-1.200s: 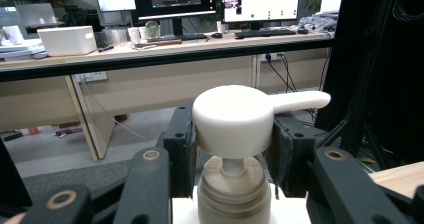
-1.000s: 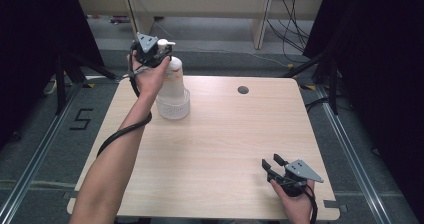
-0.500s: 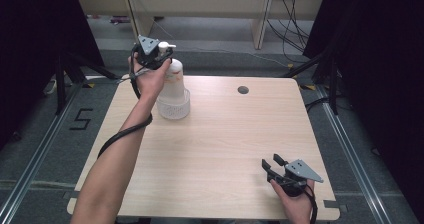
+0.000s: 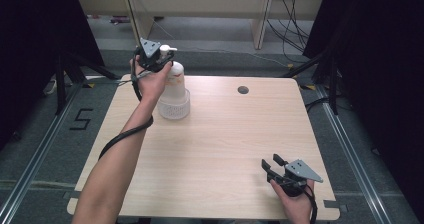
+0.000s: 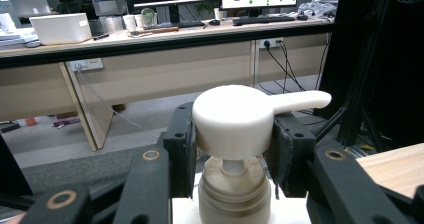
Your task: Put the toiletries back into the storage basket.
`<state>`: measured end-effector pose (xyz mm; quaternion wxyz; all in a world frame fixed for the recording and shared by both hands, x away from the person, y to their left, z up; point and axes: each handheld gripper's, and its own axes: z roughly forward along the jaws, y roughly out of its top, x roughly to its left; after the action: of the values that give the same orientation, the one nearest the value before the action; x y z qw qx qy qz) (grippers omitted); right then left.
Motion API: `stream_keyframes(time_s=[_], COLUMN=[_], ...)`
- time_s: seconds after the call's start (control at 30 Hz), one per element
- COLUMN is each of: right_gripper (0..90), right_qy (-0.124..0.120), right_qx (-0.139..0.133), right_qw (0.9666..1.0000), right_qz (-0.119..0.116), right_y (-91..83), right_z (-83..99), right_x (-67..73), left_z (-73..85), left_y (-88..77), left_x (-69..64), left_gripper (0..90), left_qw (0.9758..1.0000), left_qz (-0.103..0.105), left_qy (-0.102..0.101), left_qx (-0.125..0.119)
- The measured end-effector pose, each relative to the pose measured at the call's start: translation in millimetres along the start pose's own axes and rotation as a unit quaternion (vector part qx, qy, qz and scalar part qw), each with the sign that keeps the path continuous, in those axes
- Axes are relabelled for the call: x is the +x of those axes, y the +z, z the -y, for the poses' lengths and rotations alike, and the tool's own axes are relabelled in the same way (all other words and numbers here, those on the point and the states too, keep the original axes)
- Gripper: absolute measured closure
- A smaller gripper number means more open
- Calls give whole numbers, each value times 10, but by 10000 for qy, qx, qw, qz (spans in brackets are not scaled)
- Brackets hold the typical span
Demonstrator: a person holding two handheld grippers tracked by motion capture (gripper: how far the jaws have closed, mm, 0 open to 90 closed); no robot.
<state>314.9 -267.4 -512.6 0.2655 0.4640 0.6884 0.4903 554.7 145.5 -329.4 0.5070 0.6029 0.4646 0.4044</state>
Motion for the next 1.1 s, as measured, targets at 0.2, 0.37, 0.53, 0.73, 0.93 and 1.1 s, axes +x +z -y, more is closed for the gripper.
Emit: stream_keyframes(time_s=[0.2, 0.37, 0.53, 0.73, 0.93, 1.1], right_gripper=[480, 480, 480, 479, 479, 479], right_qy=[-38, -35, -92, -24, -41, -19], right_qx=[-29, -29, -75, -23, -62, -36], right_qw=[10000, 10000, 9999, 10000, 10000, 10000], right_qz=[-17, -17, 5, -26, -37, -55], right_y=[8, 8, 11, 8, 15, 10], right_z=[1, 1, 1, 1, 3, 2], right_x=[-3, -3, -10, -2, -4, -2], left_z=[43, 66, 98, 146, 174, 188], left_y=[10, 15, 23, 34, 41, 42], left_x=[1, -3, -4, -6, -6, -6], left_gripper=[587, 587, 587, 587, 587, 587], left_qw=[10000, 10000, 10000, 9999, 9999, 9998], left_qz=[-7, 0, -1, -3, 4, 5], left_qy=[-1, 0, -12, -31, -53, -43], left_qx=[40, 54, 84, 129, 154, 182])
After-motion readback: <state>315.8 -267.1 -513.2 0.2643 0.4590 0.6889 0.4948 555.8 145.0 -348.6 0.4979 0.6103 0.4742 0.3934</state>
